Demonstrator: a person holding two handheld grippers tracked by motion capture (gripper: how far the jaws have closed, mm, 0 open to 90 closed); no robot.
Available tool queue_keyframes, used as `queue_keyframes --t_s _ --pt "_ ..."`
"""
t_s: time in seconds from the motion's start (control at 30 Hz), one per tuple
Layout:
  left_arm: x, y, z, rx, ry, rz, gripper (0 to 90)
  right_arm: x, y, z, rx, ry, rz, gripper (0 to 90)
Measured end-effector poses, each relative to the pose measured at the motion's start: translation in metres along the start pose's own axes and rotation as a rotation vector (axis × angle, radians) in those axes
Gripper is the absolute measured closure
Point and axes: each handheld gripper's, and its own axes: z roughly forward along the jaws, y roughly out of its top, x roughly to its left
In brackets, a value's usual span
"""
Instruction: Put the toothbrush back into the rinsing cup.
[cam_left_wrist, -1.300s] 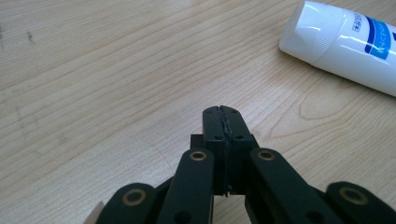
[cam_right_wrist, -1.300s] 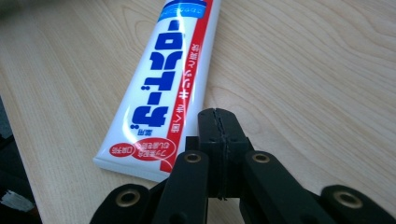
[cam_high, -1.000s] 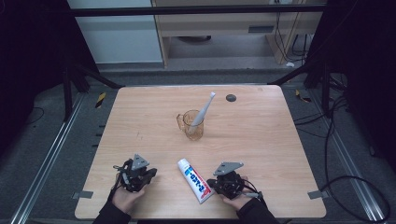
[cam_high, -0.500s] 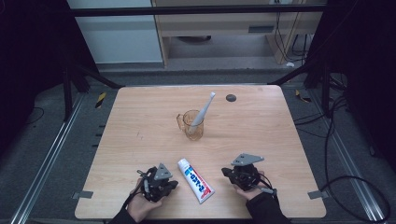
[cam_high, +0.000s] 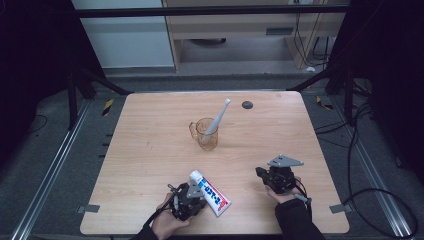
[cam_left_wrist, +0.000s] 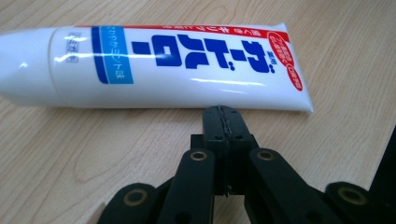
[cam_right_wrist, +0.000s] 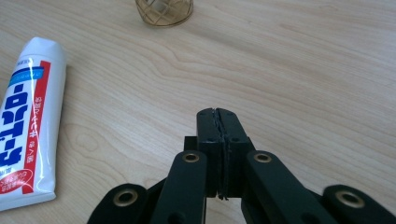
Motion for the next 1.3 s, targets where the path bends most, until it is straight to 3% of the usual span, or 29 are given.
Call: queue_keyframes --t_s 0.5,0.73,0.97,1.13,1.3 --pt "-0.008 0.024 0.020 -0.039 -0.004 0.019 89.6 -0.012 0.001 0.000 -0.006 -0.036 0.021 88.7" --pt "-0.005 0.036 0.027 -0.070 0.013 0.013 89.6 -0.014 0.001 0.000 -0.008 -0.041 0.024 88.7" --pt "0.000 0.044 0.035 -0.069 0.026 0.012 89.6 -0.016 0.000 0.002 -0.002 -0.044 0.025 88.8" --pt "0.002 0.045 0.019 -0.093 0.022 0.011 89.6 -0.016 0.000 0.001 -0.002 -0.043 0.022 88.9" --pt "0.024 0.045 -0.010 -0.139 0.077 -0.027 89.6 -0.017 -0.001 0.000 -0.004 -0.049 0.020 89.2"
